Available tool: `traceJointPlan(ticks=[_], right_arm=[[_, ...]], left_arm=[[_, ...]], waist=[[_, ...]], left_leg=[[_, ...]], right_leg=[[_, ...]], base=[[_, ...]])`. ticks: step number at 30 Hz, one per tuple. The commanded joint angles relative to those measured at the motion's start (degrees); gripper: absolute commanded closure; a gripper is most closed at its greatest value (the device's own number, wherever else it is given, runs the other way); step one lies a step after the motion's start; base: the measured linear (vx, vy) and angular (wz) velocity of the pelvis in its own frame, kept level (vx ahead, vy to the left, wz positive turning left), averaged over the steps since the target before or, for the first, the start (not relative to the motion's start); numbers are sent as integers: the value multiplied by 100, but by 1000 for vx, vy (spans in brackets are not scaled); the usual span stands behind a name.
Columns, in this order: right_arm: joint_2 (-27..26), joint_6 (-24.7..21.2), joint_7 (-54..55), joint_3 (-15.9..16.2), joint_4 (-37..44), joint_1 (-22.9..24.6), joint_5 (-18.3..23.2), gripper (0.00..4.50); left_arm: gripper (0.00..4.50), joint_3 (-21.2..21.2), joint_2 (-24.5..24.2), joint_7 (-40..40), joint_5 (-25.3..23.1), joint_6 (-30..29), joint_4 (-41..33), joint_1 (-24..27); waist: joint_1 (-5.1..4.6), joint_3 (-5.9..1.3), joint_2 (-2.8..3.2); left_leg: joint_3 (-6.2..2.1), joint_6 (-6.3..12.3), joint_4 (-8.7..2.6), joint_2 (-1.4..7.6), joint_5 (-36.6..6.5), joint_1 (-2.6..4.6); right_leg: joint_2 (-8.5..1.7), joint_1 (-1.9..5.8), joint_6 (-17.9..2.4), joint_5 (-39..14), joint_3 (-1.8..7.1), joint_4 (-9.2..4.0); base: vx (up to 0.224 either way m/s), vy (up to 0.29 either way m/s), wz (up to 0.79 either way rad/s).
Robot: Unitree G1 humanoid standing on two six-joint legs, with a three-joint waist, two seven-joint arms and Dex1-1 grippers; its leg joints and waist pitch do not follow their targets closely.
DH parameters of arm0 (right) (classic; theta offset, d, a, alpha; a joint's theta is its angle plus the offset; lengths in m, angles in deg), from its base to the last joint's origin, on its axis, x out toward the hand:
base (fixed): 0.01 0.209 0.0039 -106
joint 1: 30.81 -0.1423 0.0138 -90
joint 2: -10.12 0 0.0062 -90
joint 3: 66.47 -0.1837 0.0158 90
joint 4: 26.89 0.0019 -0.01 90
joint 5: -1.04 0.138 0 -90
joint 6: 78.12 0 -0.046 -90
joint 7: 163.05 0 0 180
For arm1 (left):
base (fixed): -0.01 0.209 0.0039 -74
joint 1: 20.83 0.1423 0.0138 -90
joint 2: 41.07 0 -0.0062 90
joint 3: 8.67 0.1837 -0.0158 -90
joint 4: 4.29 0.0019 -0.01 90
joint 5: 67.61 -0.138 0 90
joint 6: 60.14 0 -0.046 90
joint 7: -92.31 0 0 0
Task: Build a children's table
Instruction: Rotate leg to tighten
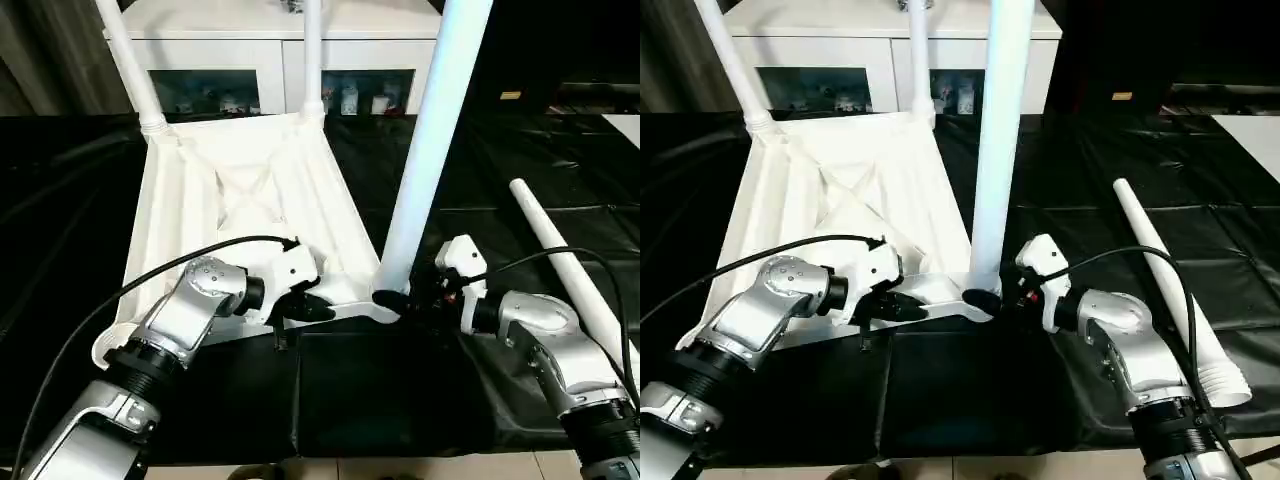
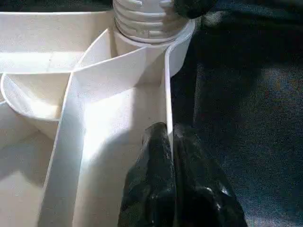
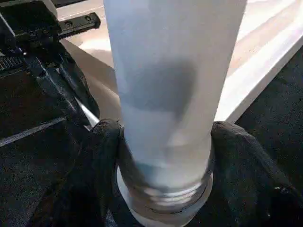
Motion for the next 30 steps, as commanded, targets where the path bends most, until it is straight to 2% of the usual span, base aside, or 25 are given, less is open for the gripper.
traceJointPlan(ticks=[1, 8, 11, 12, 14, 16, 17, 19, 21, 22, 23, 24, 25, 26, 28, 30], right_arm=[[44, -1, -110, 100, -45, 87, -90, 183], [-77, 42, 159, -4, -314, 88, -162, 186], [-451, -48, 1015, -158, -618, -99, -324, 187], [-567, -70, 1264, -185, -725, -163, -381, 187], [-954, -82, 2064, -315, -1056, -371, -506, 187], [-1263, -153, 2541, -476, -1271, -538, -430, 187], [-1599, -184, 2946, -631, -1485, -730, -301, 187], [-1931, -146, 3614, -790, -1825, -997, -284, 188], [-2175, -66, 4321, -910, -2277, -1291, -408, 188], [-2354, 39, 4778, -1084, -2606, -1509, -358, 190], [-2501, 126, 5025, -1246, -2840, -1673, -236, 195], [-2770, 292, 5499, -1554, -3290, -1994, -30, 195], [-2779, 298, 5518, -1565, -3307, -2006, -25, 195], [-2843, 413, 5630, -1563, -3481, -2138, -97, 195], [-2964, 726, 5532, -1444, -3665, -2335, -315, 195], [-3004, 781, 5426, -1424, -3630, -2348, -329, 195]], left_arm=[[450, 98, -5, -202, 57, 2, -313, -41], [450, 37, 10, -96, 58, -79, -279, -26], [450, -250, 386, 604, 56, -252, 82, -250], [450, -319, 497, 758, 78, -334, 170, -321], [450, -548, 842, 1349, 105, -465, 491, -552], [450, -646, 1050, 1707, 95, -566, 701, -701], [450, -774, 1285, 2112, 107, -699, 957, -874], [450, -908, 1521, 2626, 83, -898, 1286, -1072], [450, -967, 1673, 3076, -28, -873, 1655, -1263], [450, -1020, 1768, 3451, -105, -705, 1927, -1400], [450, -1036, 1826, 3632, -149, -608, 2099, -1493], [450, -1083, 1938, 3962, -190, -428, 2417, -1667], [450, -1086, 1942, 3974, -190, -422, 2429, -1674], [450, -1115, 1986, 4084, -182, -336, 2538, -1741], [450, -1114, 2024, 4143, -218, -235, 2684, -1851], [450, -1064, 2000, 4109, -278, -202, 2680, -1865]], waist=[[-13, -441, -49], [-21, -435, -40], [-79, -419, -54], [-100, -409, -58], [-151, -404, -81], [-218, -395, -83], [-254, -396, -71], [-277, -401, -78], [-300, -418, -56], [-311, -421, -46], [-334, -431, -32], [-369, -424, -50], [-375, -433, -47], [-370, -433, -28], [-367, -454, -50], [-332, -472, -56]], left_leg=[[-307, 0, -497, 512, -1681, 240], [-306, -17, -497, 511, -1735, 246], [-312, -117, -509, 497, -1911, 231], [-330, -195, -505, 486, -2079, 250], [-357, -311, -499, 469, -2250, 243], [-386, -356, -512, 457, -2388, 227], [-386, -351, -500, 448, -2499, 247], [-402, -378, -485, 439, -2520, 257], [-432, -352, -524, 443, -2424, 200], [-421, -340, -532, 442, -2423, 205], [-406, -361, -528, 428, -2486, 239], [-399, -382, -506, 413, -2660, 282], [-401, -371, -500, 405, -2688, 292], [-397, -331, -519, 419, -2622, 269], [-379, -266, -531, 428, -2410, 234], [-336, -81, -517, 428, -2029, 205]], right_leg=[[-399, 157, -1353, -1483, 224, -376], [-397, 147, -1362, -1560, 225, -384], [-385, 133, -1333, -1788, 218, -398], [-401, 118, -1287, -2075, 211, -436], [-417, 113, -1173, -2459, 202, -458], [-417, 108, -1063, -2697, 186, -490], [-419, 70, -1033, -2806, 185, -514], [-426, 67, -1002, -2882, 169, -537], [-410, 132, -936, -2675, 140, -532], [-396, 115, -954, -2576, 138, -531], [-374, 81, -999, -2405, 132, -530], [-381, 39, -1038, -2436, 130, -555], [-387, 48, -1044, -2436, 125, -562], [-388, 81, -1048, -2282, 120, -567], [-388, 110, -1122, -1877, 125, -523], [-399, 155, -1239, -1433, 148, -477]], base=[[0, 0, 0], [0, 0, 0], [0, 0, 0], [0, 0, 0], [0, 0, 0], [0, 0, 0], [0, 0, 0], [0, 0, 0], [0, 0, 0], [0, 0, 0], [0, 0, 0], [0, 0, 0], [0, 0, 0], [0, 0, 0], [0, 0, 0], [0, 0, 0]])
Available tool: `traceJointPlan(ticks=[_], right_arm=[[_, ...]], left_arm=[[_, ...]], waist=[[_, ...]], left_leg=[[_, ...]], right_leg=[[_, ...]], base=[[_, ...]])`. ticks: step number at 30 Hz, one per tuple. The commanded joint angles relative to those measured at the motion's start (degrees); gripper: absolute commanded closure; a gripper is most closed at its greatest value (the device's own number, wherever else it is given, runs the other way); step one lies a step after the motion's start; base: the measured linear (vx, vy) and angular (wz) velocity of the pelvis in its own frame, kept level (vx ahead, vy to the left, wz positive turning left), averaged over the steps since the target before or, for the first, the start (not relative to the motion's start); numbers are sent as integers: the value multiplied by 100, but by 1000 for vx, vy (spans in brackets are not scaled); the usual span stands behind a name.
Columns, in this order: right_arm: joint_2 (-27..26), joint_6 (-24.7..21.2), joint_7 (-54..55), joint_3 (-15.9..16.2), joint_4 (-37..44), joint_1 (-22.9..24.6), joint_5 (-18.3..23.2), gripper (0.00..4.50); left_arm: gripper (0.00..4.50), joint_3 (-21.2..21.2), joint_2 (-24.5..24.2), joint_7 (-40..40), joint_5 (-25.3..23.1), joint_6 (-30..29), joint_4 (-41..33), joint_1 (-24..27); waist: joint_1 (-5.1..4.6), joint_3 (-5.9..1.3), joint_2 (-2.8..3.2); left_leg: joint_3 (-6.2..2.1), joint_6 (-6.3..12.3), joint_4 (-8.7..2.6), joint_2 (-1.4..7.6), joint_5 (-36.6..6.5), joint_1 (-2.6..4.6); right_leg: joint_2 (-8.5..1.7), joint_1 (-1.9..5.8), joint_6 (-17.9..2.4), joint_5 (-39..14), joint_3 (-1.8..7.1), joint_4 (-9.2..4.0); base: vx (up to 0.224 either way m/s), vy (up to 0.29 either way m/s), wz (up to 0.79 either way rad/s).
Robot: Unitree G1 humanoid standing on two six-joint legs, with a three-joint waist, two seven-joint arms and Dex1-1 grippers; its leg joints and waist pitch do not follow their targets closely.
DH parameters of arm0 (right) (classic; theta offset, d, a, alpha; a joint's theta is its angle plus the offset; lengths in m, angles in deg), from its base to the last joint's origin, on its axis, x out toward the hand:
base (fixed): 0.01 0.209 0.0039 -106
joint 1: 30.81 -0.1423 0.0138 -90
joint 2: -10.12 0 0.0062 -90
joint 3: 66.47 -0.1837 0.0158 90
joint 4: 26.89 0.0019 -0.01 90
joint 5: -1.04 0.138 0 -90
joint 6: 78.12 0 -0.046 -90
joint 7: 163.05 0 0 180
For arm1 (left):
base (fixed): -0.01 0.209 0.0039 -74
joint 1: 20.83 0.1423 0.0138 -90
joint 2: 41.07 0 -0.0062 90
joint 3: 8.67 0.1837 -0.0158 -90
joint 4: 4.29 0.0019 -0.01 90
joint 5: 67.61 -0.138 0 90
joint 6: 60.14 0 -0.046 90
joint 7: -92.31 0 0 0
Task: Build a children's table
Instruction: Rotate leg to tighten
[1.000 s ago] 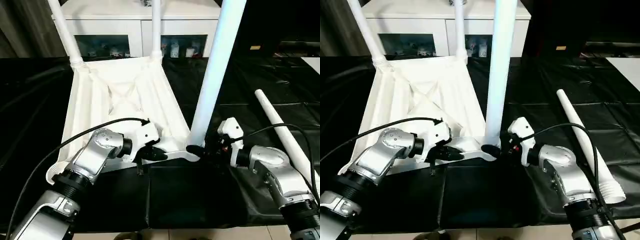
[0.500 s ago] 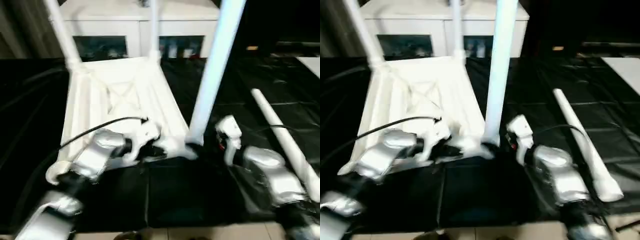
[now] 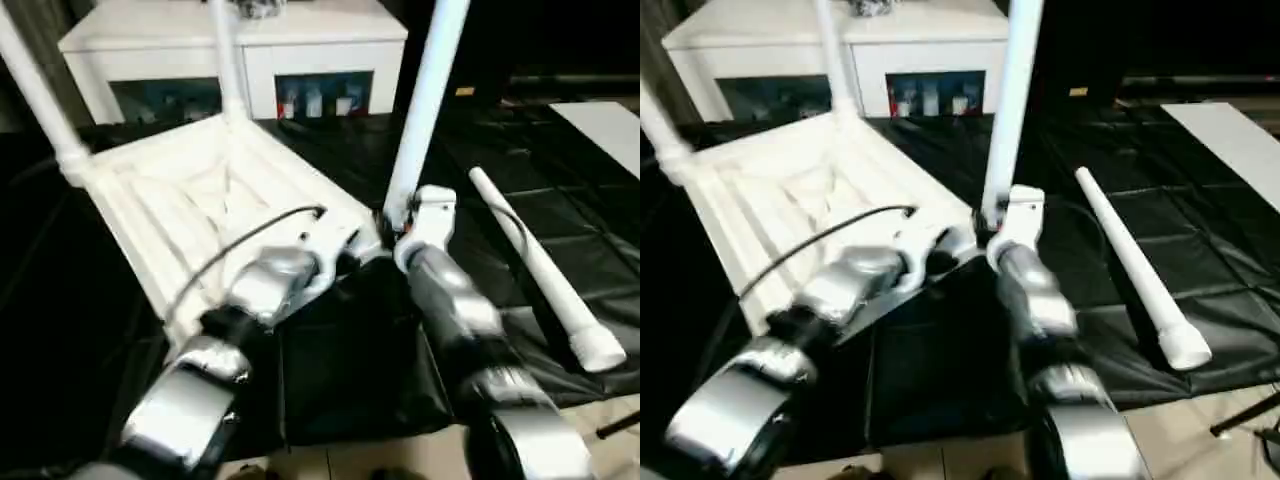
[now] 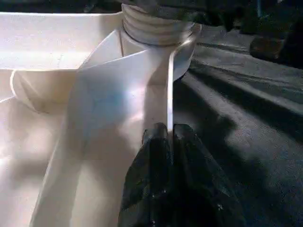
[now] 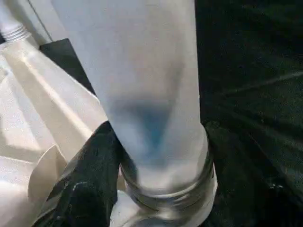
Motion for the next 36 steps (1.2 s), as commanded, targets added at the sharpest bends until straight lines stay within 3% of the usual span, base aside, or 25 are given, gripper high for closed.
traceJointPlan(ticks=[1, 4, 5, 6, 9, 11, 14, 16, 19, 20, 22, 24, 26, 27, 30, 33, 36], right_arm=[[-288, -39, -216, 114, -103, 49, 59, 165], [-246, 144, -352, 283, 6, 85, -141, 130], [-201, 182, -428, 330, 100, 137, -197, 130], [-162, 250, -490, 349, 128, 165, -210, 123], [2, 255, -772, 344, 533, 424, -120, 98], [260, 183, -1244, 433, 1088, 787, -65, 87], [660, 30, -1873, 556, 1778, 1250, -4, 55], [801, -33, -2116, 594, 1996, 1395, 37, 40], [1435, -520, -3179, 776, 2799, 1867, 348, 17], [1635, -708, -3523, 825, 3018, 1999, 472, 10], [2044, -1071, -4378, 1043, 3419, 2284, 766, 6], [2452, -1393, -5171, 1297, 3784, 2552, 1012, 6], [2568, -1537, -5390, 1357, 3898, 2606, 1061, 6], [2604, -1554, -5452, 1381, 3913, 2604, 1043, 6], [2639, -1557, -5441, 1405, 3869, 2525, 903, 6], [2684, -1472, -5447, 1533, 3865, 2435, 722, 6], [2677, -1478, -5409, 1561, 3804, 2367, 688, 6]], left_arm=[[450, -240, -116, 413, -125, 346, -45, -280], [450, -166, -203, 237, -159, 464, -36, -260], [450, -182, -231, 194, -139, 540, -54, -243], [450, -187, -256, 152, -123, 620, -43, -236], [450, -42, -409, -227, -146, 606, -254, -96], [450, 146, -601, -690, -197, 751, -542, 115], [450, 278, -840, -1253, -161, 884, -897, 385], [450, 340, -939, -1432, -149, 934, -996, 462], [450, 527, -1327, -2052, -110, 926, -1317, 699], [450, 544, -1432, -2280, -34, 841, -1454, 778], [450, 647, -1647, -3022, 183, 1076, -1872, 973], [450, 812, -1906, -3685, 289, 1036, -2247, 1108], [450, 862, -1979, -3831, 291, 1012, -2340, 1134], [450, 865, -1988, -3853, 297, 983, -2371, 1140], [450, 885, -2018, -3891, 344, 849, -2531, 1168], [450, 890, -2045, -3906, 261, 871, -2547, 1174], [450, 863, -2068, -3918, 198, 867, -2511, 1151]], waist=[[43, -472, -42], [83, -477, -46], [78, -478, -53], [49, -499, -43], [77, -507, -40], [154, -506, -34], [210, -537, 5], [226, -523, 2], [287, -472, 6], [315, -453, 23], [313, -426, -12], [337, -411, -1], [357, -389, 8], [376, -388, 8], [404, -376, -12], [397, -374, -58], [400, -372, -54]], left_leg=[[-308, -27, -519, 429, -1950, 207], [-293, 160, -490, 432, -1711, 201], [-302, 182, -492, 432, -1666, 167], [-339, 235, -506, 436, -1467, 94], [-293, 321, -467, 452, -1326, 184], [-292, 462, -462, 475, -1071, 157], [-269, 609, -418, 463, -686, 192], [-262, 658, -425, 470, -738, 188], [-270, 538, -469, 501, -1224, 224], [-273, 312, -506, 519, -1575, 272], [-275, 100, -539, 524, -1960, 295], [-298, -37, -566, 550, -2172, 307], [-287, -243, -575, 547, -2510, 375], [-303, -335, -583, 543, -2585, 360], [-322, -465, -592, 538, -2701, 358], [-346, -454, -590, 525, -2680, 322], [-346, -400, -575, 514, -2617, 322]], right_leg=[[-403, 183, -1221, -1414, 177, -385], [-407, 192, -1273, -1421, 178, -386], [-411, 207, -1263, -1405, 178, -371], [-421, 283, -1230, -1328, 151, -331], [-397, 211, -1388, -998, 162, -318], [-399, 262, -1435, -686, 160, -276], [-369, 243, -1566, -196, 155, -199], [-371, 242, -1584, -227, 157, -206], [-371, 245, -1464, -857, 160, -294], [-354, 209, -1366, -1298, 169, -333], [-352, 176, -1288, -1654, 178, -381], [-372, 159, -1181, -1897, 189, -385], [-361, 67, -1129, -2172, 203, -418], [-380, 76, -1104, -2270, 207, -411], [-408, 53, -988, -2519, 231, -424], [-436, 66, -868, -2731, 234, -443], [-442, 54, -814, -2855, 238, -470]], base=[[0, 0, 0], [0, 0, 0], [0, 0, 0], [0, 0, 0], [0, 0, 0], [0, 0, 0], [0, 0, 0], [0, 0, 0], [0, 0, 0], [0, 0, 0], [0, 0, 0], [0, 0, 0], [0, 0, 0], [0, 0, 0], [0, 0, 0], [0, 0, 0], [0, 0, 0]])
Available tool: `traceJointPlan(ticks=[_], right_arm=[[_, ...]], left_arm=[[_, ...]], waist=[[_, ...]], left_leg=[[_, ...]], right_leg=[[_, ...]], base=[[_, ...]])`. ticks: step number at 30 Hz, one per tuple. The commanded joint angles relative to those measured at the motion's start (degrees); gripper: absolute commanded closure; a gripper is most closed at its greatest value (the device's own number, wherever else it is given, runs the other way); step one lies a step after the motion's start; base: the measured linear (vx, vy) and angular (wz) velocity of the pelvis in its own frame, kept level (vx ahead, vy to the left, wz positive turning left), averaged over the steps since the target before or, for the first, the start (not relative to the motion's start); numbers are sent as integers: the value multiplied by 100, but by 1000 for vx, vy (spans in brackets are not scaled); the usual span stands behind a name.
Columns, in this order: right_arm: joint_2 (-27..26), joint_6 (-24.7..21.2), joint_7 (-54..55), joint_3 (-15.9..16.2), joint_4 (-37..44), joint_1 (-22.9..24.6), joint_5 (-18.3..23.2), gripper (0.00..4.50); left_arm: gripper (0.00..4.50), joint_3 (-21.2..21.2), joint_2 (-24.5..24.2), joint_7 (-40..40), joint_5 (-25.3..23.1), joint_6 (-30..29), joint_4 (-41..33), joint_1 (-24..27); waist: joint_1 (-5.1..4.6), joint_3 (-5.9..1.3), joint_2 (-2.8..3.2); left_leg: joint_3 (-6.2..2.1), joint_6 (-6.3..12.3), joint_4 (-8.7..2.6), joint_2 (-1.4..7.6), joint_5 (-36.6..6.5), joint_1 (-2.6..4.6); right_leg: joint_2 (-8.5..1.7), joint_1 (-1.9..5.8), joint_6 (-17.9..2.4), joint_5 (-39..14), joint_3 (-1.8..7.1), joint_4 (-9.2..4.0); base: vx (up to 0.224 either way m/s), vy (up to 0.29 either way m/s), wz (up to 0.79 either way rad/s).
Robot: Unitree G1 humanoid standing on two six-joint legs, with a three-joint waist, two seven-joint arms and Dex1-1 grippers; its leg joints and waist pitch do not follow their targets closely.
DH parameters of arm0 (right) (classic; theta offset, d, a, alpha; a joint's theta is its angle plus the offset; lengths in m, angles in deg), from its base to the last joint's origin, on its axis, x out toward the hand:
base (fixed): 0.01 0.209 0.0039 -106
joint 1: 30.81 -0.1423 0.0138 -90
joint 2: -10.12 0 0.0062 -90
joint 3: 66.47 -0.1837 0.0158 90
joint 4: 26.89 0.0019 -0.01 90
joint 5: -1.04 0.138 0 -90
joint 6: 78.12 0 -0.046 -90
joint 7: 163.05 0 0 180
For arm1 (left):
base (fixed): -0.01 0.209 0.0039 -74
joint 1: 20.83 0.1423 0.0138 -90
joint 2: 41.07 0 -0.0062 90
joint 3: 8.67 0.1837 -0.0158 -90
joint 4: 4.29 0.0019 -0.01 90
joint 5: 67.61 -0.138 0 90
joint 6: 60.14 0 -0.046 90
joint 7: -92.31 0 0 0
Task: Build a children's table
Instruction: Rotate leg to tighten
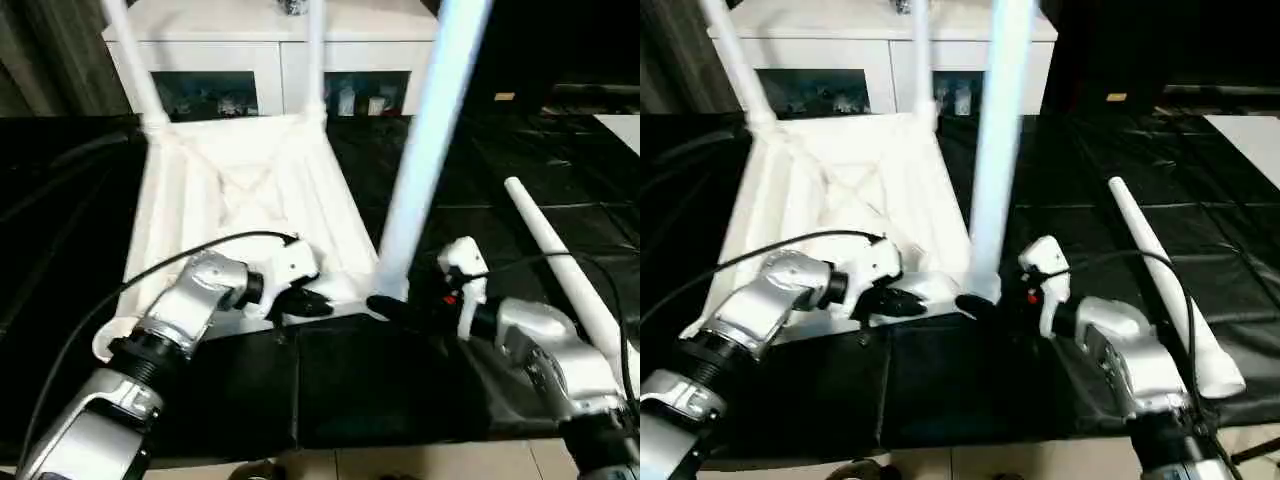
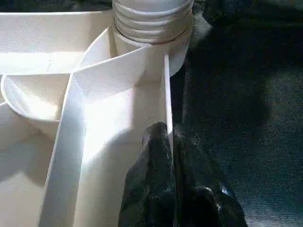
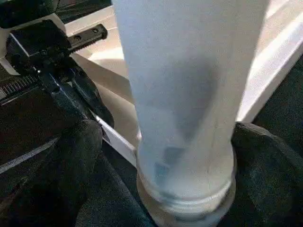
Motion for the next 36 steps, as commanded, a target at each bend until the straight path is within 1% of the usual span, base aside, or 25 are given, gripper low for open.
traceJointPlan(ticks=[1, 2, 3, 5, 6, 7, 8, 9, 12, 13, 15, 16, 17, 18, 20, 22, 23, 28, 30, 31, 32, 33, 34, 35, 36], right_arm=[[54, 12, -15, 30, 54, -84, -102, 6], [68, -22, -75, 55, 59, -84, -131, 6], [79, -29, -96, 65, 62, -80, -145, 6], [132, 15, -138, 109, 48, -60, -223, 32], [171, 41, -181, 135, 30, -48, -263, 40], [198, 67, -196, 153, 20, -38, -299, 40], [245, 104, -226, 180, 3, -11, -335, 45], [265, 120, -238, 191, -3, 2, -345, 57], [293, 155, -270, 224, -12, 30, -417, 84], [293, 157, -280, 225, -12, 35, -427, 98], [277, 167, -276, 212, -21, 44, -435, 119], [266, 163, -270, 208, -22, 37, -428, 119], [261, 167, -266, 209, -24, 31, -420, 123], [257, 162, -274, 210, -26, 30, -406, 142], [254, 165, -288, 207, -29, 31, -413, 162], [249, 157, -317, 202, -27, 36, -413, 167], [243, 166, -331, 201, -32, 40, -424, 177], [189, 191, -356, 220, -85, 101, -424, 183], [114, 221, -225, 198, -178, 94, -457, 184], [-137, 335, 372, 93, -533, -22, -641, 184], [-137, 335, 372, 93, -533, -22, -641, 184], [-288, 361, 717, 21, -716, -89, -717, 185], [-439, 372, 1011, -37, -859, -142, -764, 185], [-601, 388, 1299, -91, -990, -195, -799, 186], [-748, 384, 1518, -135, -1067, -229, -801, 186]], left_arm=[[450, -35, 2, -138, 29, 90, -277, -158], [450, -43, -11, -152, 31, 73, -292, -159], [450, -44, -16, -157, 34, 63, -304, -156], [450, -45, -30, -162, 37, 42, -341, -142], [450, -43, -41, -157, 33, 34, -357, -133], [450, -44, -47, -147, 28, 39, -359, -128], [450, -39, -62, -135, 20, 39, -361, -117], [450, -34, -68, -131, 17, 36, -360, -113], [450, -36, -65, -129, 12, 30, -367, -106], [450, -37, -63, -128, 10, 30, -369, -105], [450, -39, -57, -132, 13, 23, -386, -95], [450, -36, -57, -138, 12, 21, -393, -91], [450, -35, -55, -142, 11, 17, -399, -88], [450, -35, -52, -142, 10, 16, -400, -87], [450, -30, -53, -147, 12, 11, -408, -84], [450, -26, -54, -158, 15, 7, -413, -84], [450, -23, -54, -170, 17, 5, -409, -85], [450, 12, -85, -262, 24, -50, -453, -37], [450, 6, -77, -245, 26, -86, -466, -19], [450, -66, 16, -19, 5, -156, -394, -27], [450, -66, 16, -19, 5, -156, -394, -27], [450, -116, 87, 150, -18, -169, -319, -52], [450, -167, 178, 358, -52, -190, -224, -92], [450, -232, 290, 606, -83, -230, -107, -145], [450, -284, 391, 798, -98, -277, -10, -192]], waist=[[-56, -381, -52], [-48, -387, -63], [-43, -389, -57], [-44, -393, -56], [-43, -402, -56], [-43, -402, -56], [-38, -408, -43], [-39, -409, -46], [-31, -424, -53], [-31, -424, -53], [-30, -433, -55], [-24, -443, -36], [-28, -442, -38], [-25, -447, -41], [-24, -448, -42], [-22, -447, -40], [-21, -446, -34], [-25, -439, -35], [-30, -439, -31], [-39, -440, -30], [-64, -427, -18], [-72, -427, -25], [-116, -416, -46], [-146, -417, -42], [-219, -404, -47]], left_leg=[[-368, -398, -558, 504, -2616, 310], [-367, -381, -549, 505, -2560, 314], [-364, -366, -552, 508, -2518, 314], [-364, -360, -558, 510, -2480, 306], [-359, -355, -563, 511, -2426, 296], [-359, -355, -563, 511, -2426, 296], [-347, -349, -561, 510, -2372, 301], [-341, -341, -557, 510, -2354, 299], [-334, -254, -548, 511, -2122, 268], [-334, -254, -548, 511, -2122, 268], [-323, -204, -538, 511, -1988, 267], [-321, -172, -533, 511, -1884, 259], [-317, -157, -535, 511, -1855, 255], [-308, -123, -526, 509, -1811, 262], [-306, -102, -518, 505, -1786, 255], [-308, -94, -519, 509, -1790, 257], [-310, -102, -519, 511, -1798, 260], [-315, -148, -526, 511, -1909, 268], [-317, -162, -528, 510, -1923, 266], [-316, -179, -526, 507, -1949, 265], [-331, -237, -531, 498, -2067, 257], [-340, -271, -543, 501, -2114, 261], [-357, -327, -553, 493, -2236, 247], [-354, -352, -545, 488, -2299, 252], [-384, -435, -543, 478, -2557, 276]], right_leg=[[-442, 54, -856, -2876, 220, -471], [-446, 51, -839, -2900, 222, -473], [-442, 50, -846, -2842, 224, -474], [-429, 57, -868, -2747, 219, -457], [-423, 72, -906, -2593, 217, -437], [-423, 72, -906, -2593, 217, -437], [-415, 73, -957, -2422, 220, -423], [-412, 73, -977, -2371, 224, -419], [-423, 114, -1071, -2121, 225, -388], [-423, 114, -1071, -2121, 225, -388], [-412, 127, -1153, -1902, 225, -362], [-411, 139, -1196, -1758, 224, -341], [-406, 142, -1212, -1705, 222, -341], [-401, 144, -1241, -1634, 218, -333], [-404, 155, -1254, -1634, 217, -331], [-403, 155, -1254, -1660, 216, -332], [-400, 152, -1255, -1669, 214, -331], [-402, 148, -1226, -1793, 213, -343], [-400, 145, -1224, -1795, 213, -343], [-407, 139, -1228, -1822, 213, -343], [-414, 127, -1221, -1971, 208, -359], [-412, 133, -1190, -2052, 200, -367], [-407, 138, -1142, -2199, 191, -371], [-407, 112, -1147, -2253, 197, -374], [-410, 110, -1077, -2559, 179, -413]], base=[[0, 0, 0], [0, 0, 0], [0, 0, 0], [0, 0, 0], [0, 0, 0], [0, 0, 0], [0, 0, 0], [0, 0, 0], [0, 0, 0], [0, 0, 0], [0, 0, 0], [0, 0, 0], [0, 0, 0], [0, 0, 0], [0, 0, 0], [0, 0, 0], [0, 0, 0], [0, 0, 0], [0, 0, 0], [0, 0, 0], [0, 0, 0], [0, 0, 0], [0, 0, 0], [0, 0, 0], [0, 0, 0]])
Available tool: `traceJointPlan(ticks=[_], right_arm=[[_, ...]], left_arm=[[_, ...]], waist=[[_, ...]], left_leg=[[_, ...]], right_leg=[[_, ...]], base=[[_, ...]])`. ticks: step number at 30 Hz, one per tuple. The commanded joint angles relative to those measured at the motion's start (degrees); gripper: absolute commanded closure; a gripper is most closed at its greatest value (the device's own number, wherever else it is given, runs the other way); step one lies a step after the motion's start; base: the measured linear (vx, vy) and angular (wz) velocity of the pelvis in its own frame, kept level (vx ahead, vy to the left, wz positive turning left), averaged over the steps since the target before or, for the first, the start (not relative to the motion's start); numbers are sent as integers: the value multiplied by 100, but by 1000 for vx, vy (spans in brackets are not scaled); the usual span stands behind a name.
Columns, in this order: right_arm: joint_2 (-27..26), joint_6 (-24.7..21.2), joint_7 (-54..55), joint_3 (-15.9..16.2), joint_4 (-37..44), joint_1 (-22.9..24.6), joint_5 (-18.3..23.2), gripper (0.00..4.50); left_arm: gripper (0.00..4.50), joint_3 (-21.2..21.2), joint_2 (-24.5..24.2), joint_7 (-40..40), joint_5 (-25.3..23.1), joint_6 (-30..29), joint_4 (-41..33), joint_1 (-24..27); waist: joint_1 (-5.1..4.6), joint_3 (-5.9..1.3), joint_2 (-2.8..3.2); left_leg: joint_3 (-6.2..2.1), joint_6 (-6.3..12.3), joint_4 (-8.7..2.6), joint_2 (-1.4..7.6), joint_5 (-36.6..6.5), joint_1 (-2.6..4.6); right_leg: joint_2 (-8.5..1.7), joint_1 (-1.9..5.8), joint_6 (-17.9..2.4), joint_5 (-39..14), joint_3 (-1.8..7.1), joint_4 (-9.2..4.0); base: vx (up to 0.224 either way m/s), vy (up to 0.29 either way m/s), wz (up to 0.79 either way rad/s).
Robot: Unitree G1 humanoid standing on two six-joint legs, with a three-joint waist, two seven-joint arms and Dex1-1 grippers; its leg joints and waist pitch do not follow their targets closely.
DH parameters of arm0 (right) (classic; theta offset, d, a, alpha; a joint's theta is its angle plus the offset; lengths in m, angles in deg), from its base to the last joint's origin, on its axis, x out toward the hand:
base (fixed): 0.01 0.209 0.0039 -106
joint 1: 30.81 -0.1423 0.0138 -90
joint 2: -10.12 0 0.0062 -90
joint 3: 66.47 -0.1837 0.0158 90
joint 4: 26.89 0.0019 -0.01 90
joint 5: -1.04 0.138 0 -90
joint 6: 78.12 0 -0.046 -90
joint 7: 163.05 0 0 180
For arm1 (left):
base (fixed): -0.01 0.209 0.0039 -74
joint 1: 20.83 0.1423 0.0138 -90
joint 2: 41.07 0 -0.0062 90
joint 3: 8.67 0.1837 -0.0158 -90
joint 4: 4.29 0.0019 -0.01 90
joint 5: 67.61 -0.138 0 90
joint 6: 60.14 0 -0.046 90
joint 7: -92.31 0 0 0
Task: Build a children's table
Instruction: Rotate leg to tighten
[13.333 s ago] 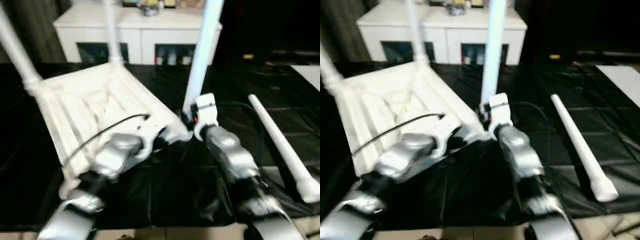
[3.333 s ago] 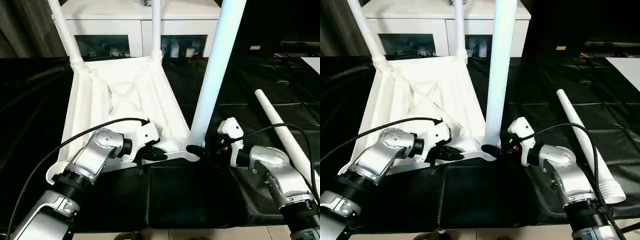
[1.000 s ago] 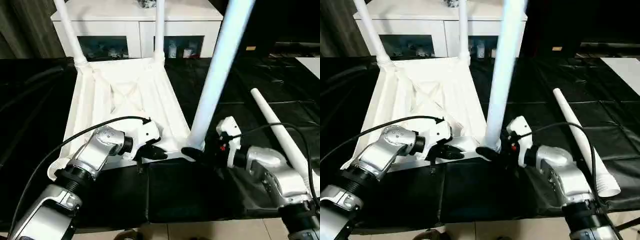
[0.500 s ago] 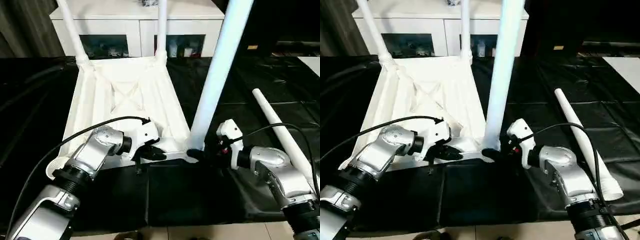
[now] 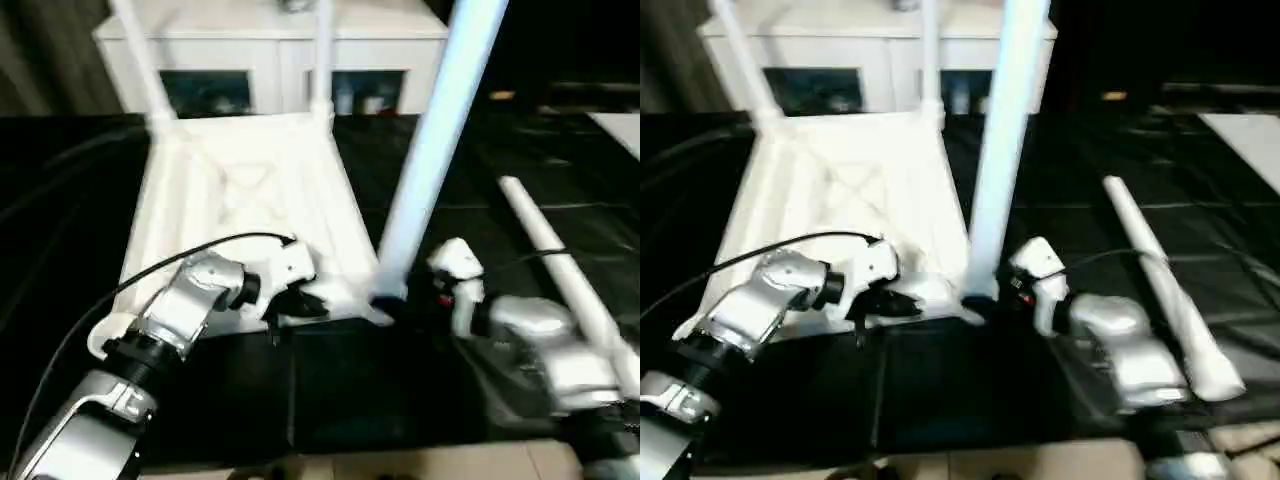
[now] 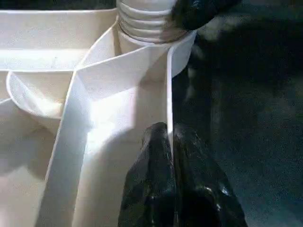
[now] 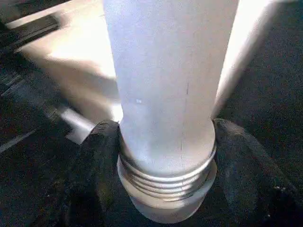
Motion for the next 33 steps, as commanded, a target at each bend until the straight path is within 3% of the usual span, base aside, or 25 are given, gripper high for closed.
traceJointPlan(ticks=[1, 3, 5, 6, 7, 8, 9, 10, 12, 13, 15, 19, 21, 24, 26, 30, 32, 33], right_arm=[[-344, -118, 891, -81, -492, -104, -220, 186], [-519, -100, 1182, -134, -596, -172, -249, 186], [-737, -42, 1583, -168, -777, -309, -332, 186], [-737, -42, 1583, -168, -777, -309, -332, 186], [-975, 57, 2015, -232, -1056, -509, -400, 186], [-1228, 236, 2574, -310, -1441, -790, -515, 186], [-1274, 259, 2649, -320, -1510, -845, -523, 186], [-1488, 368, 2995, -366, -1830, -1098, -562, 186], [-1792, 527, 3596, -453, -2342, -1517, -636, 186], [-1875, 589, 3726, -447, -2467, -1648, -666, 186], [-1975, 684, 3857, -483, -2593, -1765, -712, 186], [-2019, 712, 3919, -549, -2606, -1753, -699, 186], [-2042, 845, 3921, -691, -2740, -1771, -673, 130], [-1990, 976, 3972, -776, -2829, -1785, -696, 115], [-1912, 1004, 4034, -777, -2782, -1760, -734, 95], [-1715, 918, 4133, -773, -2198, -1520, -839, 51], [-1596, 777, 4113, -759, -1644, -1255, -916, 38], [-1525, 694, 4088, -740, -1298, -1079, -961, 38]], left_arm=[[450, -167, 366, 522, 60, -151, 103, -271], [450, -236, 494, 755, 60, -248, 206, -325], [450, -332, 681, 1162, 28, -343, 397, -429], [450, -332, 681, 1162, 28, -343, 397, -429], [450, -473, 903, 1662, 18, -470, 656, -569], [450, -618, 1134, 2219, -11, -510, 968, -744], [450, -642, 1175, 2311, -13, -502, 1024, -776], [450, -752, 1365, 2736, -18, -467, 1281, -925], [450, -851, 1619, 3229, -69, -313, 1646, -1150], [450, -864, 1699, 3298, -64, -266, 1718, -1221], [450, -883, 1807, 3334, -50, -265, 1767, -1295], [450, -853, 1865, 3298, -46, -298, 1753, -1301], [450, -861, 1901, 3328, -73, -243, 1910, -1340], [450, -891, 1921, 3353, -84, -154, 2089, -1388], [450, -902, 1932, 3321, -80, -104, 2161, -1415], [450, -851, 1928, 3192, -99, 32, 2178, -1414], [450, -828, 1931, 3060, -77, 65, 2160, -1401], [450, -829, 1933, 2883, -16, 71, 2116, -1390]], waist=[[-49, -382, -22], [-113, -368, -25], [-170, -373, -33], [-171, -366, -31], [-170, -370, -39], [-185, -362, -8], [-220, -359, -21], [-228, -372, -36], [-256, -370, -8], [-257, -379, 7], [-262, -396, 24], [-234, -417, 11], [-225, -426, 13], [-204, -428, 14], [-225, -442, 7], [-210, -450, 0], [-157, -449, 4], [-118, -450, -3]], left_leg=[[-387, -442, -554, 471, -2625, 254], [-393, -490, -551, 460, -2815, 268], [-425, -470, -545, 443, -2895, 248], [-425, -444, -536, 439, -2950, 274], [-426, -434, -529, 441, -2948, 282], [-416, -447, -504, 423, -3015, 316], [-414, -464, -492, 410, -3069, 324], [-455, -471, -505, 409, -3028, 285], [-443, -450, -506, 406, -3095, 313], [-447, -450, -510, 407, -3213, 353], [-431, -405, -553, 420, -3196, 342], [-378, -288, -571, 427, -2866, 299], [-359, -232, -567, 426, -2689, 275], [-342, -182, -553, 420, -2562, 271], [-373, -130, -579, 435, -2379, 191], [-320, -36, -536, 430, -2186, 243], [-308, 28, -533, 437, -2064, 254], [-310, 59, -550, 447, -1922, 225]], right_leg=[[-409, 105, -1036, -2653, 181, -430], [-400, 66, -964, -2873, 168, -467], [-413, 83, -836, -3105, 147, -498], [-412, 57, -773, -3225, 145, -538], [-413, 56, -749, -3246, 144, -545], [-417, 0, -747, -3355, 140, -574], [-400, -14, -742, -3430, 118, -583], [-408, 59, -680, -3463, 84, -575], [-383, 17, -686, -3373, 64, -616], [-368, 16, -681, -3248, 34, -627], [-356, 53, -734, -2821, 28, -618], [-391, 84, -980, -2174, 68, -552], [-402, 106, -1053, -2019, 79, -530], [-410, 119, -1090, -1988, 81, -529], [-420, 194, -1098, -1858, 69, -483], [-416, 149, -1227, -1663, 91, -480], [-411, 156, -1204, -1619, 97, -475], [-407, 183, -1150, -1564, 96, -459]], base=[[0, 0, 0], [0, 0, 0], [0, 0, 0], [0, 0, 0], [0, 0, 0], [0, 0, 0], [0, 0, 0], [0, 0, 0], [0, 0, 0], [0, 0, 0], [0, 0, 0], [0, 0, 0], [0, 0, 0], [0, 0, 0], [0, 0, 0], [0, 0, 0], [0, 0, 0], [0, 0, 0]])
